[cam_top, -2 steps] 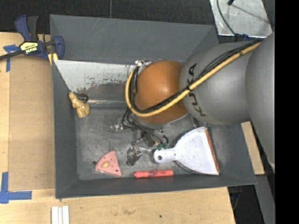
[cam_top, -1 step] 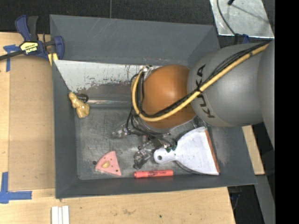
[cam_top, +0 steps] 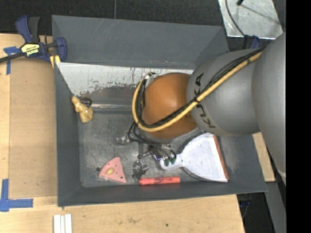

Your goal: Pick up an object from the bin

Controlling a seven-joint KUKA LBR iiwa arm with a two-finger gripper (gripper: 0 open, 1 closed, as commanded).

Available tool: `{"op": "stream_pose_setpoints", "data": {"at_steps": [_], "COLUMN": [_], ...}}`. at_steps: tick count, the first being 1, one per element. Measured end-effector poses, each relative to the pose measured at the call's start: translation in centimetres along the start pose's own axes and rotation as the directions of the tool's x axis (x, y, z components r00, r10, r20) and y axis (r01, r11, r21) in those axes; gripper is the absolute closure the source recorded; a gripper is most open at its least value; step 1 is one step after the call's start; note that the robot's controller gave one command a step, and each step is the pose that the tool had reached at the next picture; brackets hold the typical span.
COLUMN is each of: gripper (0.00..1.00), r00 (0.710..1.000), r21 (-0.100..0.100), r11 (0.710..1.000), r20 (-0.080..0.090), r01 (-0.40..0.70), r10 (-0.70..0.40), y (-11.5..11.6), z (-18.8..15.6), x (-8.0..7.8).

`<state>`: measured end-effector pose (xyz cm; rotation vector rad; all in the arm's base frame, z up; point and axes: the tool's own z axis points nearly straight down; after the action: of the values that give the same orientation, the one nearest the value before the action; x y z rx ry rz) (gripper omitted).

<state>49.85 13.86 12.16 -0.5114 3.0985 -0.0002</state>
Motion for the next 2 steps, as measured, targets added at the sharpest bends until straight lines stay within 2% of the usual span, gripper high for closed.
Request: {"op": "stream_pose_setpoints", "data": {"at_steps": [1, 2], "gripper": [0.0, 0.0], "r00": [0.987, 0.936], "r21": [0.0, 0.0], "r11": [0.987, 0.936], "r20": [-0.001, -0.001], "r01": [0.158, 0.351], "r10": [-0.158, -0.351], "y": [2.6, 3.9], "z": [1.1, 4.0], "x": [-0.4, -1.3]}}
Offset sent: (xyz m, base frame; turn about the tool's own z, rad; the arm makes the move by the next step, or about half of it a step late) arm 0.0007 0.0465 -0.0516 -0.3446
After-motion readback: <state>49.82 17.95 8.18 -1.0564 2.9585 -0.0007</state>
